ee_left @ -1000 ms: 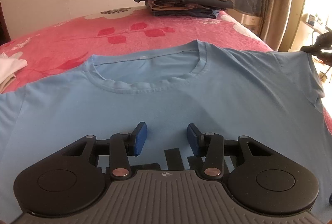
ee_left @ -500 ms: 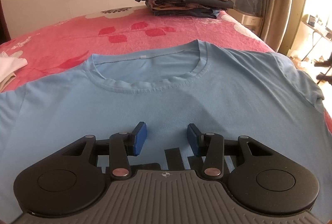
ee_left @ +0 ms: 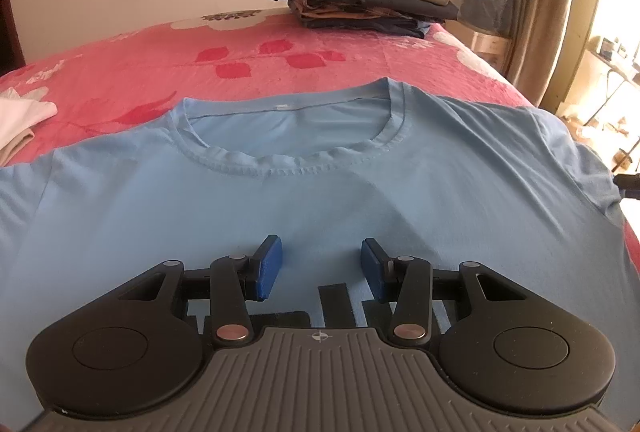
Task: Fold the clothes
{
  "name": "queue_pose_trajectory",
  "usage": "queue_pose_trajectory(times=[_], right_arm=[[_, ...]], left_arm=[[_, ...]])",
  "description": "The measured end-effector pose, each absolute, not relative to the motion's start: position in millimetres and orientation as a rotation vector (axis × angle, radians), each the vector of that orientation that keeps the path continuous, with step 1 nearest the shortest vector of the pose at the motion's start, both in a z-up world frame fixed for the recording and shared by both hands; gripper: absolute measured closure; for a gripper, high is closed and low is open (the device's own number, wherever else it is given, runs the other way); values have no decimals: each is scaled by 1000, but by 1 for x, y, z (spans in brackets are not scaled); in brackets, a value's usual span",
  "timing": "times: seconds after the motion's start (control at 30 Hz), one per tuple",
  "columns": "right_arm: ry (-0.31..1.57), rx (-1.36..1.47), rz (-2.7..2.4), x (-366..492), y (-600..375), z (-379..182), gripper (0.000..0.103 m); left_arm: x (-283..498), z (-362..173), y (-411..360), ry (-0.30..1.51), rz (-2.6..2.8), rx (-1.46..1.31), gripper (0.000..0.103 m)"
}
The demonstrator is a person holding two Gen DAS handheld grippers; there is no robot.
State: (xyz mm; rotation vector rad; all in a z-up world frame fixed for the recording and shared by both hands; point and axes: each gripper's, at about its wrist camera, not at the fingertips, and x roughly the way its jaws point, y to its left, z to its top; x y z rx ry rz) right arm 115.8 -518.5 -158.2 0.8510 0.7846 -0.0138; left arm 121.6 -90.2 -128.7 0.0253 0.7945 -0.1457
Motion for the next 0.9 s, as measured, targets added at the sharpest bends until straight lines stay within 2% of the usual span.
queue_pose_trajectory(times=[0.2,0.37,0.43,0.47,0.5,0.63,0.83,0.9], right_arm=[[723,864,-70,115,-521,-151,99],[754,979,-41,114,-526,-160,97],[746,1041,-44,111,-534,-166,83],[726,1069,-55,110,-539,-171,64],[704,1095,-68,108,-544,-175,56],[703,1215,-49,124,-555,-206,56],[679,1262,73,162,-561,-226,56],[678,1272,126,171,-560,-229,64]], left_arm=[[122,-126,-87,803,-144,10,59],[115,-104,-92,746,-227,73,59],[118,-92,-103,714,-275,145,58],[121,-88,-111,697,-303,181,58],[125,-84,-120,680,-332,217,57],[150,-84,-162,653,-394,264,57],[183,-112,-199,701,-418,212,57],[187,-118,-204,708,-425,198,57]])
